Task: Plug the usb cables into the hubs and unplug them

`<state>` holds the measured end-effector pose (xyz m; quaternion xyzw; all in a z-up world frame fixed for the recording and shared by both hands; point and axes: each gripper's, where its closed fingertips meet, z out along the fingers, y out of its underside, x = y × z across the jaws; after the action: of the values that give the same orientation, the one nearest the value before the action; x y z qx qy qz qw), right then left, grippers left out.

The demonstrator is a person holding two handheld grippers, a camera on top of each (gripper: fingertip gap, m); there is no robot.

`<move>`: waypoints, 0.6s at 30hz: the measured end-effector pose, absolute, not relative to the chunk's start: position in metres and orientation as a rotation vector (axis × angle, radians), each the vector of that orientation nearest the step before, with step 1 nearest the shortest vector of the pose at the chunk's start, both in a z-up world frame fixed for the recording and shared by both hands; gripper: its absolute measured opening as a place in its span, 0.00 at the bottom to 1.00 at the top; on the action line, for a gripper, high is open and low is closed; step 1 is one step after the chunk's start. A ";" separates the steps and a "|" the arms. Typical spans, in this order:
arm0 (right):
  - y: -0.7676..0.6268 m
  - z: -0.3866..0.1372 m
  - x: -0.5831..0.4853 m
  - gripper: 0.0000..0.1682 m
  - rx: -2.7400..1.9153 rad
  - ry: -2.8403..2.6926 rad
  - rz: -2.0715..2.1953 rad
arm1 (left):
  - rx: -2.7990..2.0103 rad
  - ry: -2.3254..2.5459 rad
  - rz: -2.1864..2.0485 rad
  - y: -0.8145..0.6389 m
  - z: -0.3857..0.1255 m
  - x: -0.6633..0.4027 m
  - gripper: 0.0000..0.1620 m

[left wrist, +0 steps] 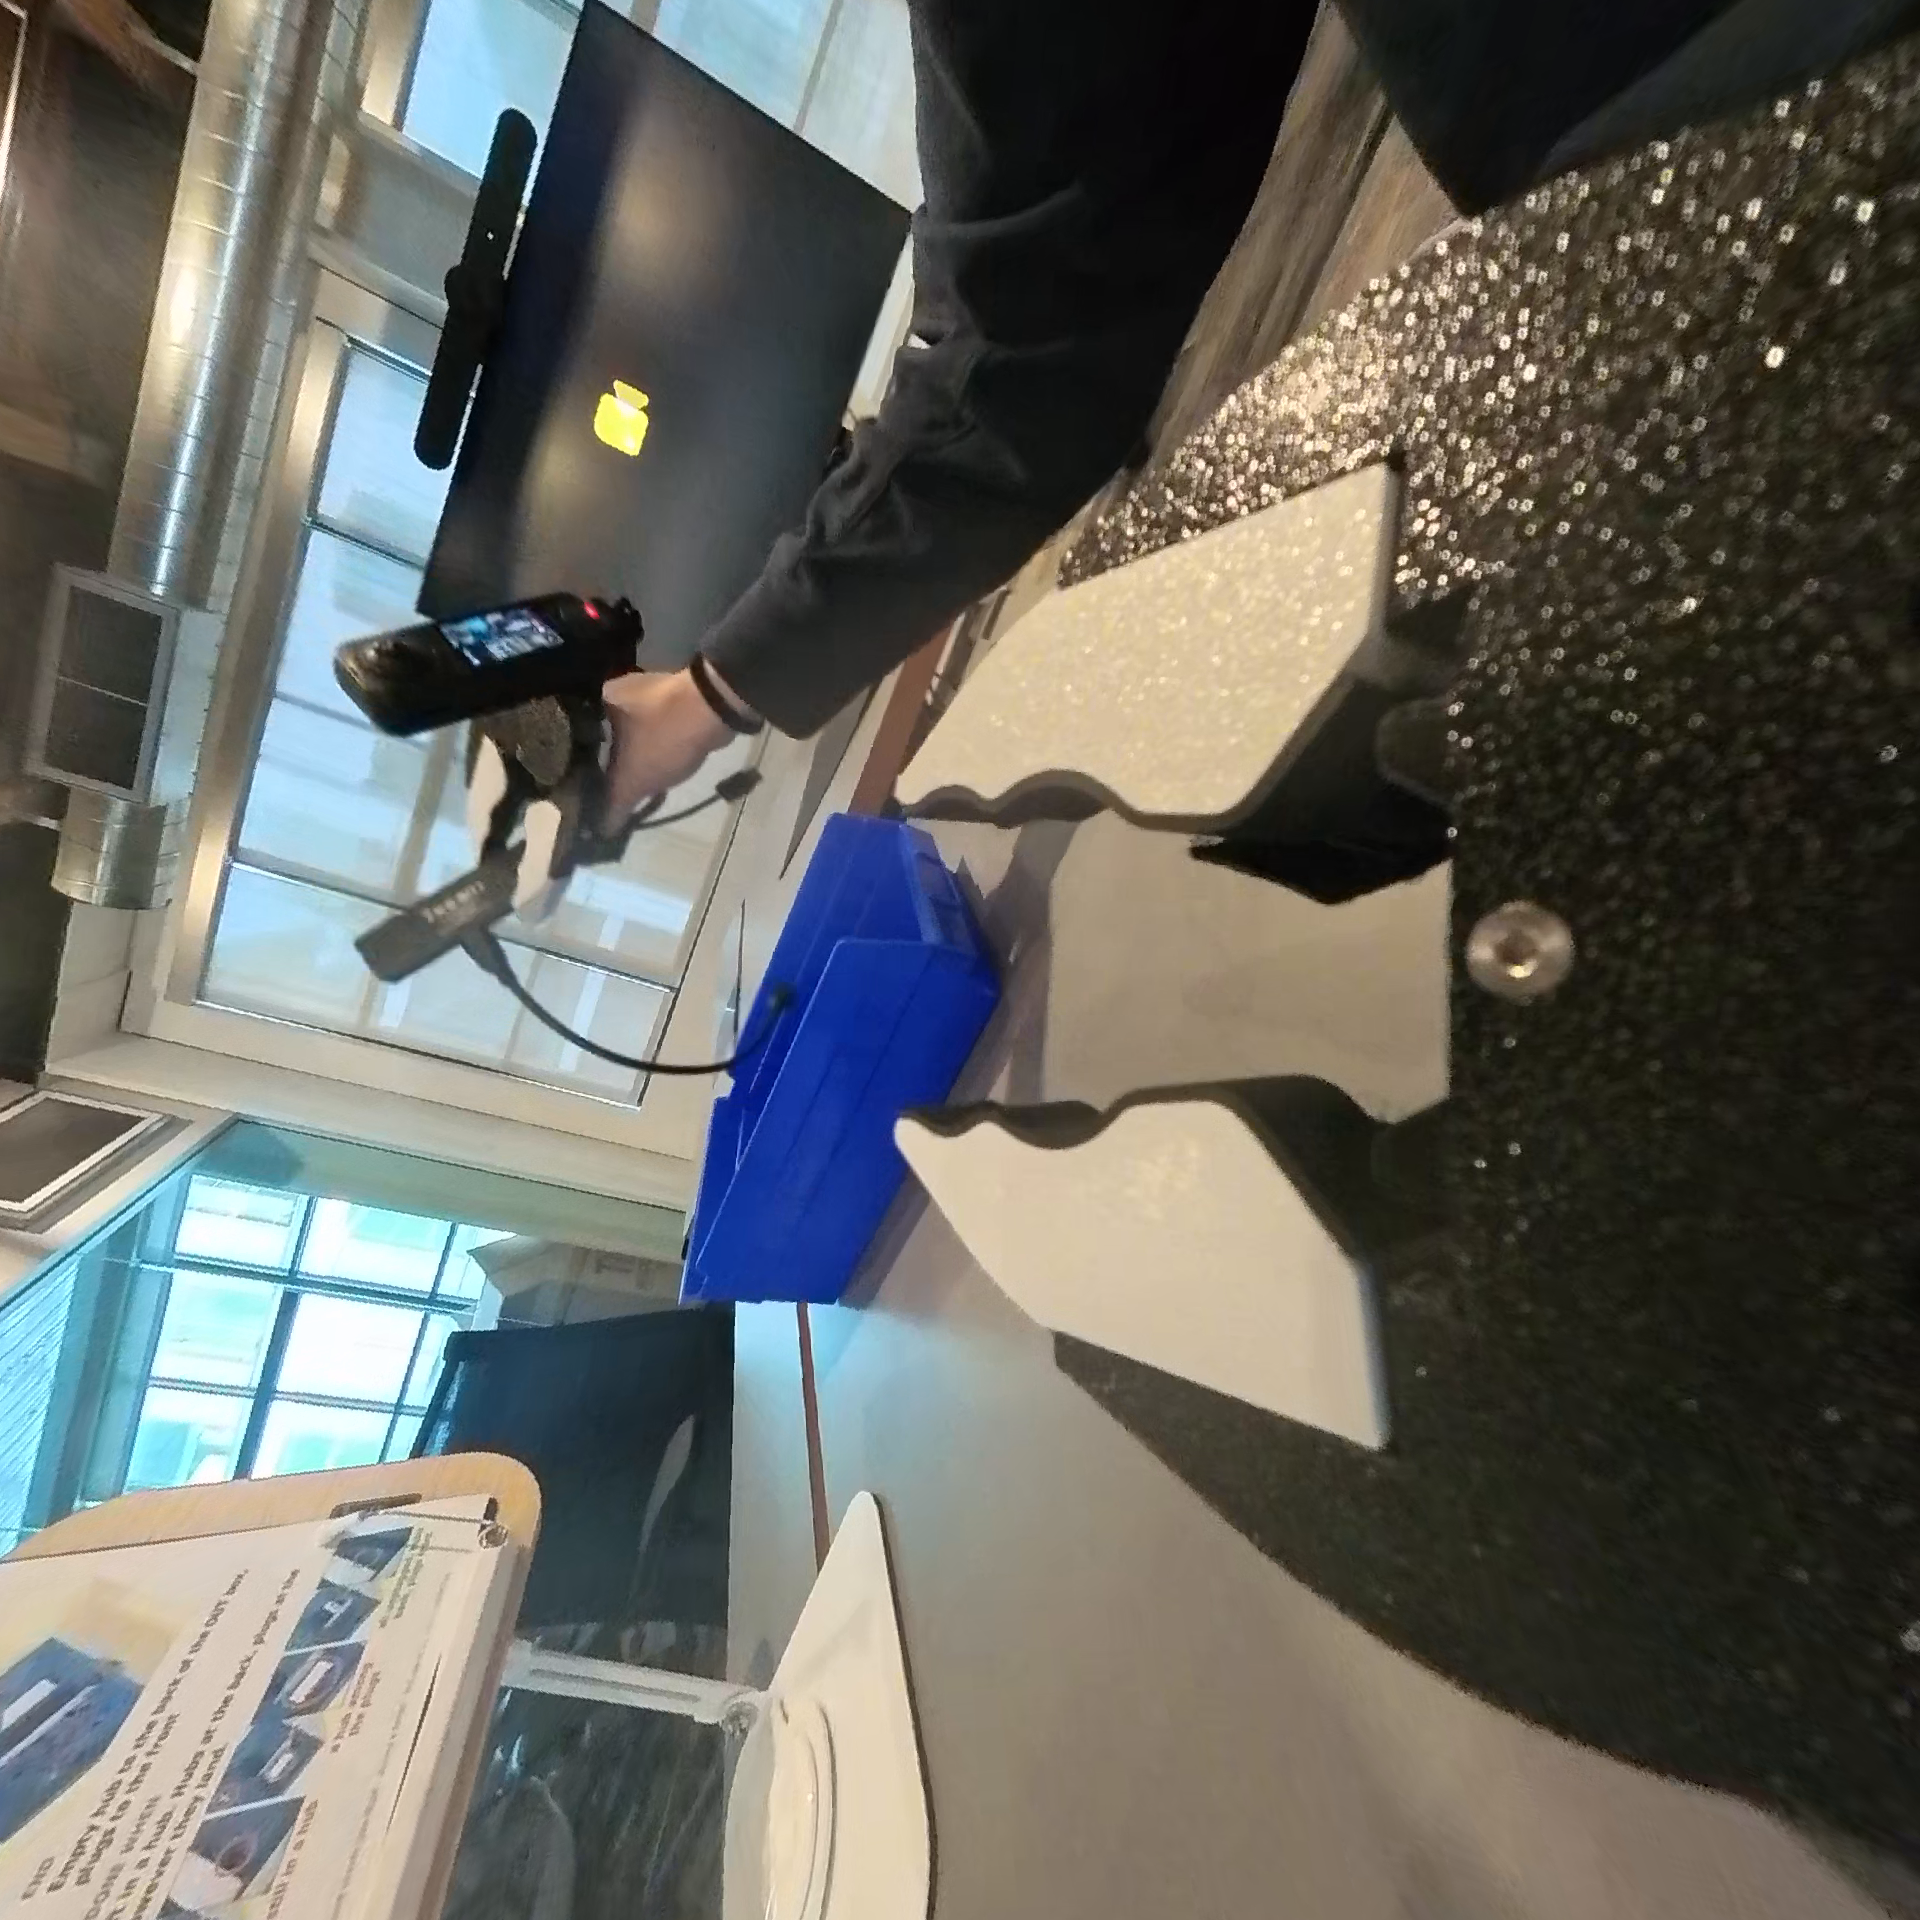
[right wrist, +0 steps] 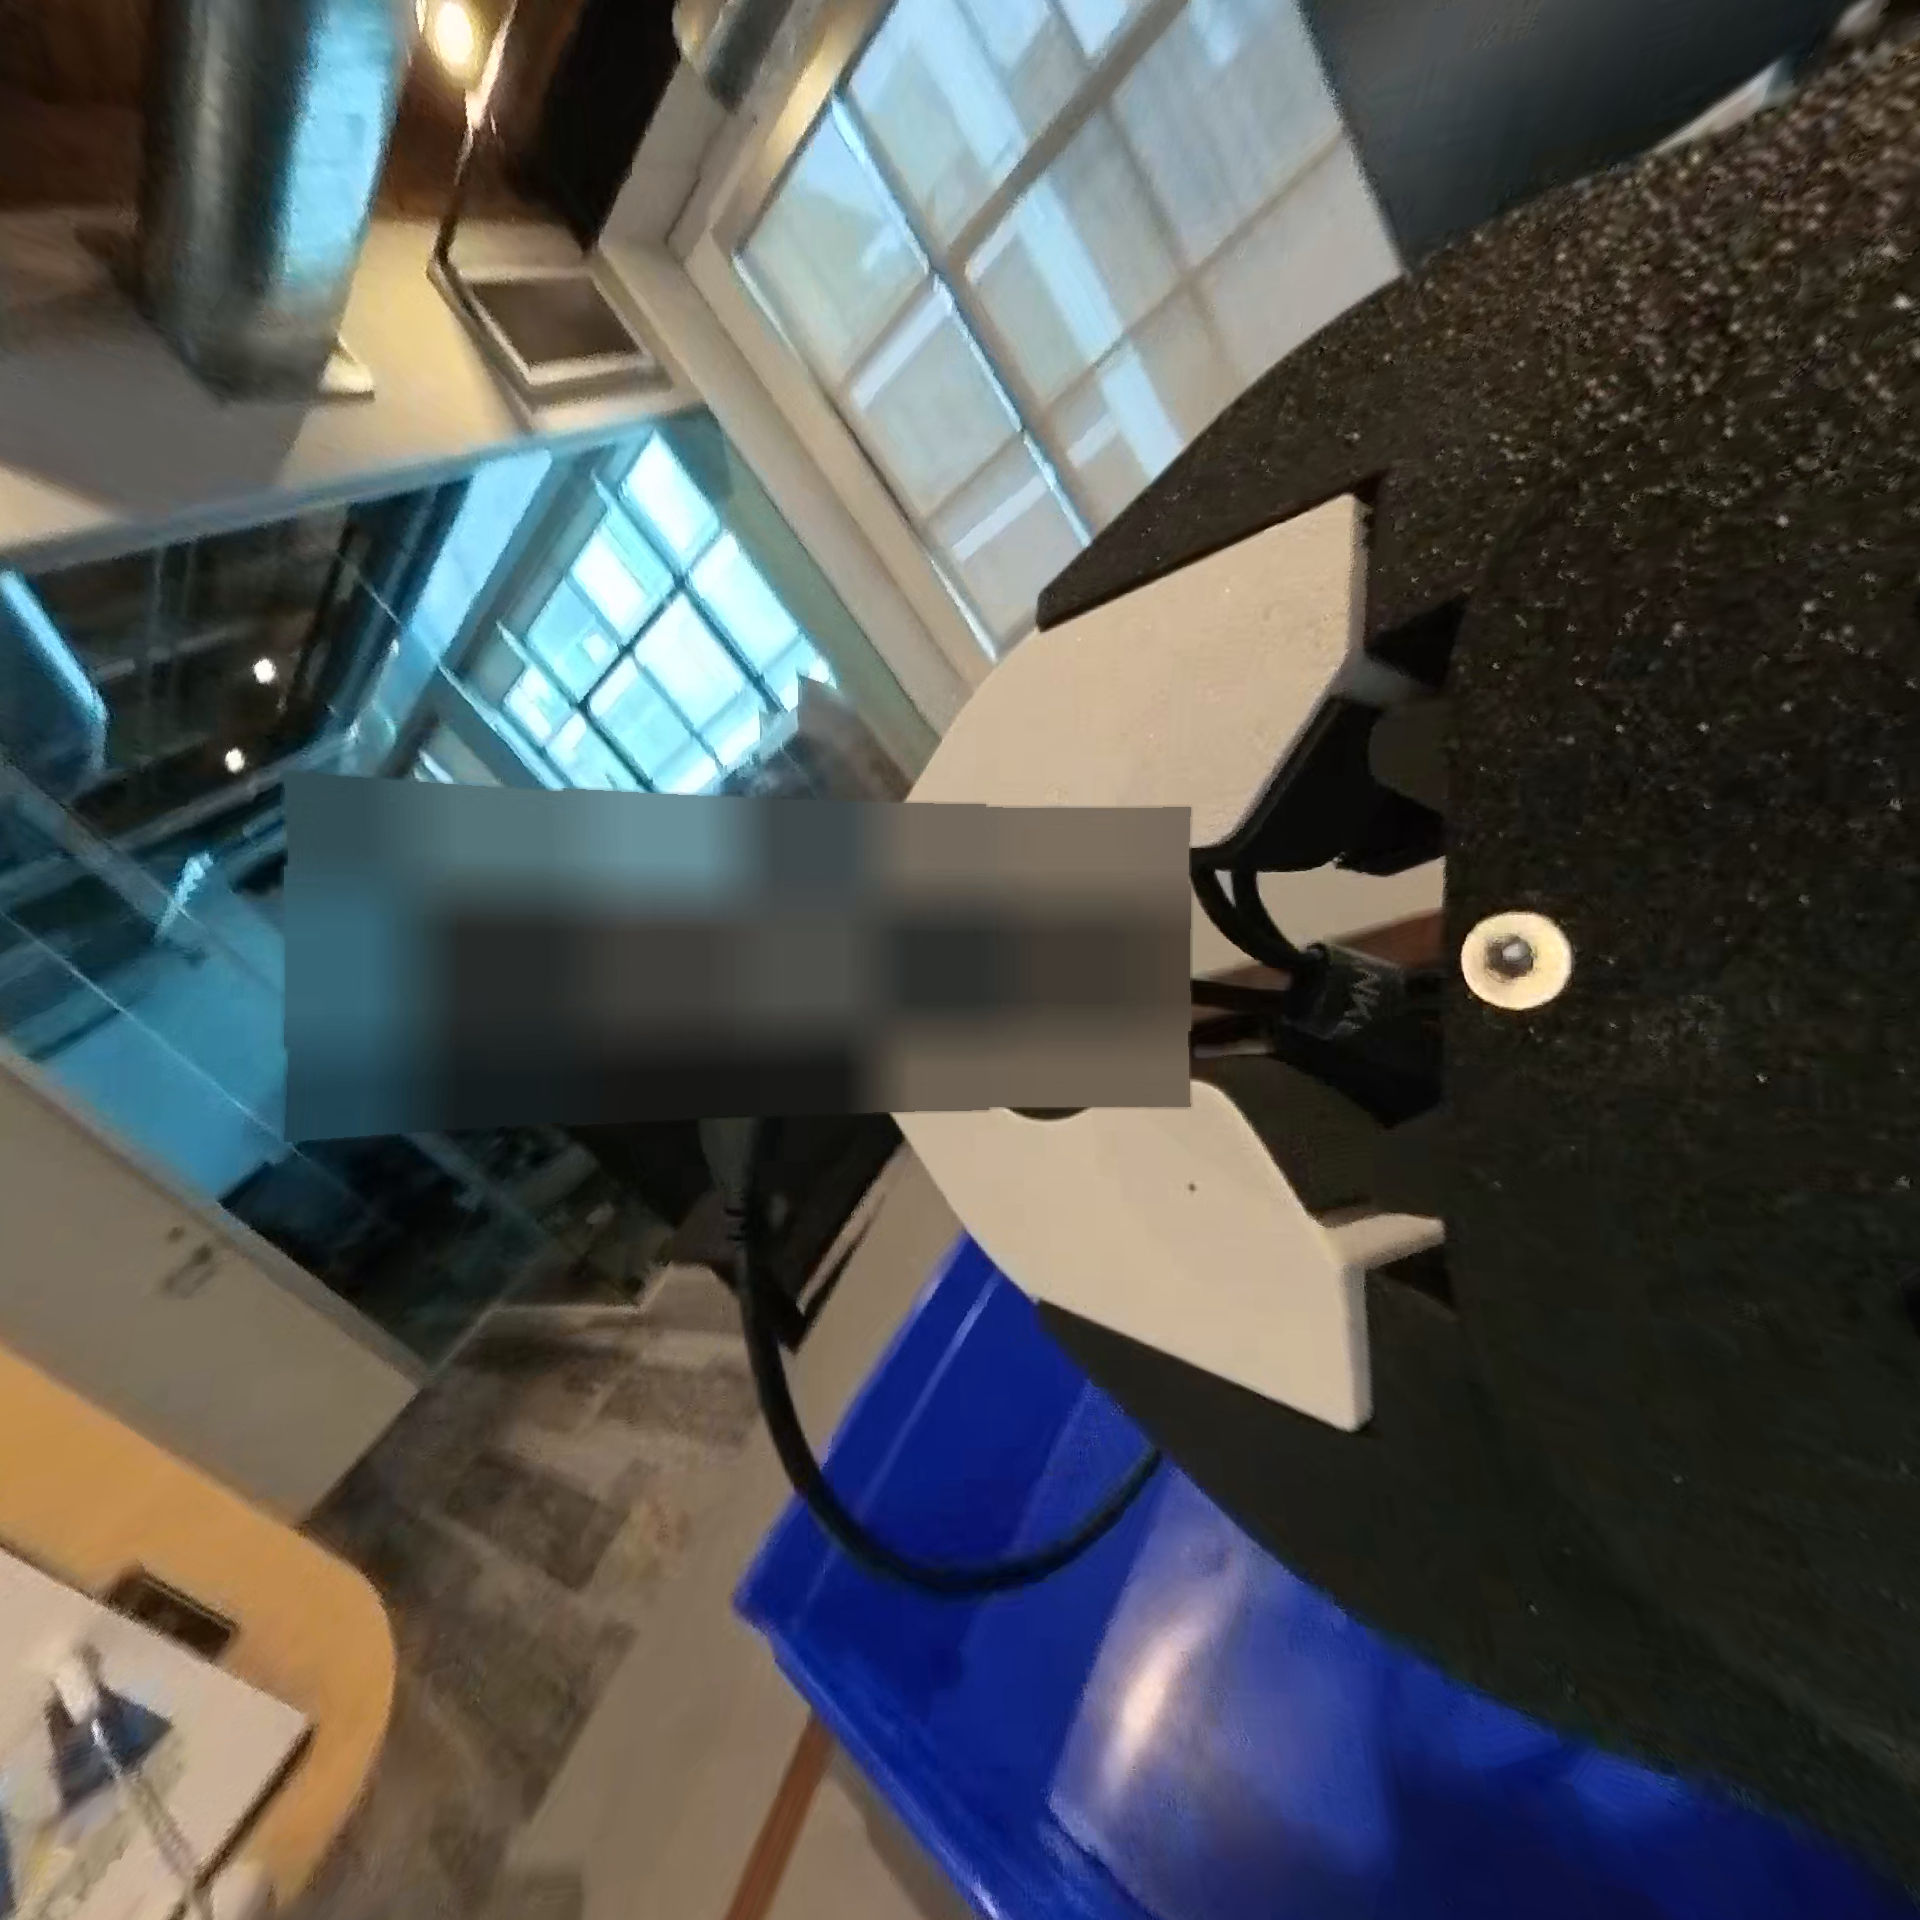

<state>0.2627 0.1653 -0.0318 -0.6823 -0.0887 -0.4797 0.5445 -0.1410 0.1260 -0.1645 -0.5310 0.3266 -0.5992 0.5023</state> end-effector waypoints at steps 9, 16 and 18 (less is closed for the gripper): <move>0.201 -0.110 0.237 0.22 -1.816 -0.298 -0.863 | -1.303 0.811 -1.439 0.125 -0.169 -0.138 0.30; 0.204 -0.159 0.258 0.22 -2.081 0.004 -0.416 | -1.314 0.821 -1.451 0.124 -0.171 -0.136 0.30; 0.203 -0.175 0.263 0.22 -2.152 0.096 -0.296 | -1.316 0.825 -1.454 0.123 -0.172 -0.135 0.30</move>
<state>0.2634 0.2027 -0.1746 -0.8762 0.0393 -0.1204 0.4650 -0.1354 0.1232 -0.1717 -0.5406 0.3388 -0.5975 0.4857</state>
